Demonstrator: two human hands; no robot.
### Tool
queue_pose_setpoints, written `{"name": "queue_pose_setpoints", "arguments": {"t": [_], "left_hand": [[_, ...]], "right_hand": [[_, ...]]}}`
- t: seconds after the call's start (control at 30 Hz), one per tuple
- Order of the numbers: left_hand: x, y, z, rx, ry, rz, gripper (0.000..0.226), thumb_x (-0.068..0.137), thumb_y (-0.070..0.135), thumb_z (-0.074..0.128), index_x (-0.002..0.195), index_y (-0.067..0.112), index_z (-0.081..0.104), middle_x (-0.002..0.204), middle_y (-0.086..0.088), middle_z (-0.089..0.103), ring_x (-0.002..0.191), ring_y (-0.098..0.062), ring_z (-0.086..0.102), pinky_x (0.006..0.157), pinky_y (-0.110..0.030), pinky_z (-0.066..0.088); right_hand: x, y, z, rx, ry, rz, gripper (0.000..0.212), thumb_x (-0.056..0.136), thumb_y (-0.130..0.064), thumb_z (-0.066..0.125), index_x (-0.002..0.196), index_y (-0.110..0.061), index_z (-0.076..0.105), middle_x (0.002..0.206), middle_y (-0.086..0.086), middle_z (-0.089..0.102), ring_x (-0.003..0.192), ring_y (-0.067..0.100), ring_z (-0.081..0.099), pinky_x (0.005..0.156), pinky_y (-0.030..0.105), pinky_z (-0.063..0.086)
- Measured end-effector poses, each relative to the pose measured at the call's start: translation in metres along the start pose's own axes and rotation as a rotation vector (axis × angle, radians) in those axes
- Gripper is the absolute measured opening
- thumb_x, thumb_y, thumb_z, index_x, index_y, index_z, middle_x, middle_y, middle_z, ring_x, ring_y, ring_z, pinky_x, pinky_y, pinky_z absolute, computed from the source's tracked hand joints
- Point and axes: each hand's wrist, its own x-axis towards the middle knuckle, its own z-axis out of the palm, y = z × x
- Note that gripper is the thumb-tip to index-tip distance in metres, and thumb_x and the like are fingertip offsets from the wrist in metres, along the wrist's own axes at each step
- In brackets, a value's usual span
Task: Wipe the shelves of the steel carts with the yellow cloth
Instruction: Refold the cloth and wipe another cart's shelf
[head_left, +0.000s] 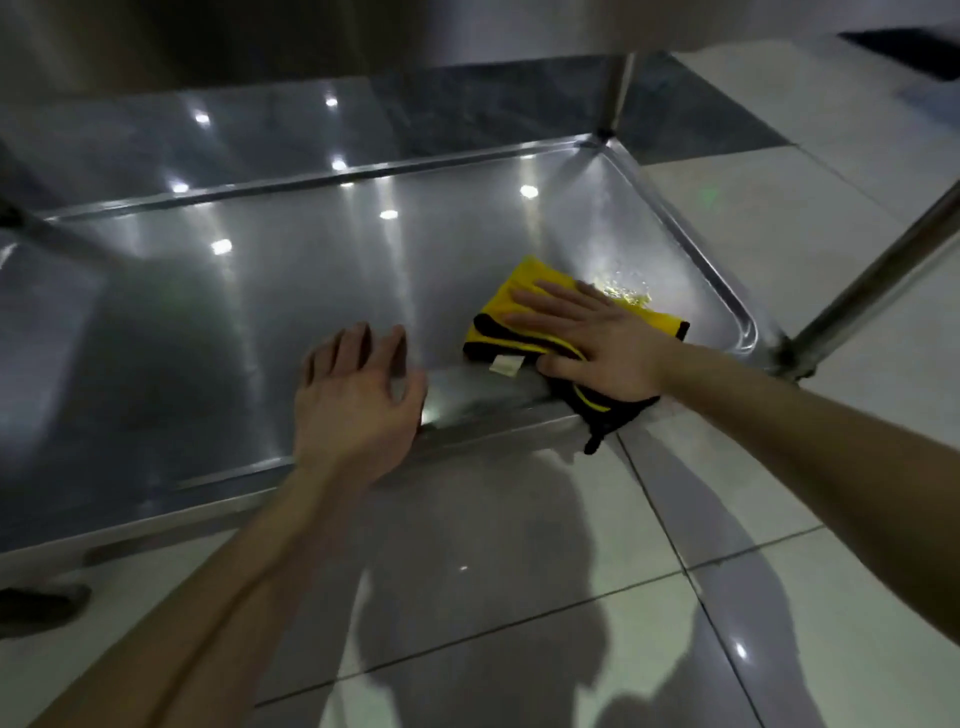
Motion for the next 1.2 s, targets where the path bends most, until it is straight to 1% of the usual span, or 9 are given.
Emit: {"name": "queue_pose_setpoints", "arguments": {"t": [0.17, 0.3, 0.47, 0.57, 0.67, 0.83, 0.93, 1.07, 1.2], "left_hand": [[0.001, 0.005, -0.001, 0.031, -0.014, -0.006, 0.06, 0.103, 0.057, 0.04, 0.157, 0.033, 0.053, 0.162, -0.006, 0.048, 0.149, -0.035, 0.041, 0.128, -0.051, 0.029], [-0.001, 0.013, -0.007, 0.067, -0.001, -0.024, 0.063, 0.102, 0.055, 0.038, 0.158, 0.03, 0.054, 0.163, -0.009, 0.049, 0.149, -0.038, 0.042, 0.126, -0.053, 0.03], [-0.005, 0.012, -0.005, 0.082, 0.032, -0.009, 0.063, 0.103, 0.053, 0.04, 0.158, 0.026, 0.055, 0.162, -0.012, 0.05, 0.148, -0.039, 0.044, 0.125, -0.054, 0.032], [-0.007, 0.008, -0.004, 0.074, 0.058, -0.014, 0.06, 0.104, 0.054, 0.043, 0.155, 0.025, 0.058, 0.163, -0.013, 0.051, 0.149, -0.039, 0.045, 0.126, -0.053, 0.033], [-0.006, 0.003, -0.003, 0.09, 0.043, -0.014, 0.063, 0.103, 0.057, 0.041, 0.158, 0.029, 0.055, 0.164, -0.011, 0.05, 0.15, -0.037, 0.044, 0.125, -0.052, 0.033], [-0.006, 0.007, -0.003, 0.091, 0.063, -0.011, 0.064, 0.102, 0.057, 0.041, 0.157, 0.029, 0.057, 0.162, -0.01, 0.051, 0.148, -0.037, 0.045, 0.125, -0.054, 0.033], [-0.007, 0.014, -0.004, 0.1, 0.053, -0.013, 0.063, 0.102, 0.055, 0.041, 0.157, 0.028, 0.056, 0.162, -0.011, 0.051, 0.148, -0.037, 0.045, 0.125, -0.053, 0.032], [-0.008, 0.018, -0.009, 0.079, 0.01, -0.029, 0.061, 0.104, 0.053, 0.042, 0.159, 0.03, 0.053, 0.165, -0.008, 0.047, 0.15, -0.035, 0.041, 0.127, -0.052, 0.028], [-0.009, 0.017, -0.014, 0.056, -0.023, -0.046, 0.062, 0.104, 0.056, 0.038, 0.158, 0.03, 0.053, 0.167, -0.008, 0.046, 0.152, -0.035, 0.038, 0.128, -0.052, 0.026]], "right_hand": [[0.035, 0.086, -0.018, -0.01, 0.16, 0.557, 0.063, 0.108, -0.059, 0.04, 0.167, -0.046, 0.021, 0.18, -0.01, 0.011, 0.166, 0.019, 0.004, 0.133, 0.049, 0.001], [0.112, 0.05, -0.019, 0.087, 0.233, 0.87, 0.07, 0.107, -0.058, 0.029, 0.171, -0.032, 0.019, 0.18, 0.003, 0.009, 0.166, 0.034, 0.001, 0.129, 0.064, -0.005], [0.204, -0.073, -0.013, 0.027, 0.094, 0.314, 0.067, 0.109, -0.058, 0.031, 0.171, -0.038, 0.014, 0.181, -0.004, 0.009, 0.166, 0.028, 0.003, 0.131, 0.057, -0.002], [0.219, -0.094, -0.013, 0.009, 0.014, 0.098, 0.065, 0.108, -0.057, 0.035, 0.169, -0.043, 0.019, 0.18, -0.01, 0.007, 0.166, 0.02, 0.003, 0.132, 0.053, -0.003], [0.209, -0.048, -0.024, 0.004, 0.049, 0.111, 0.064, 0.109, -0.052, 0.039, 0.169, -0.043, 0.021, 0.18, -0.009, 0.011, 0.166, 0.02, 0.008, 0.133, 0.044, 0.002], [0.132, 0.082, -0.033, 0.049, 0.192, 0.579, 0.065, 0.107, -0.055, 0.034, 0.169, -0.043, 0.021, 0.18, -0.007, 0.012, 0.166, 0.023, 0.009, 0.133, 0.053, 0.003], [0.101, 0.087, -0.029, 0.071, 0.171, 0.725, 0.067, 0.106, -0.057, 0.032, 0.17, -0.042, 0.018, 0.181, -0.007, 0.005, 0.167, 0.024, 0.002, 0.132, 0.056, -0.003], [0.092, -0.007, -0.006, 0.023, 0.16, 0.546, 0.068, 0.111, -0.053, 0.037, 0.172, -0.035, 0.013, 0.181, 0.001, 0.005, 0.166, 0.031, 0.003, 0.131, 0.058, -0.001], [0.068, -0.106, 0.023, -0.002, 0.126, 0.268, 0.07, 0.106, -0.054, 0.043, 0.17, -0.042, 0.016, 0.18, -0.008, 0.006, 0.167, 0.022, 0.001, 0.132, 0.054, -0.001]]}}
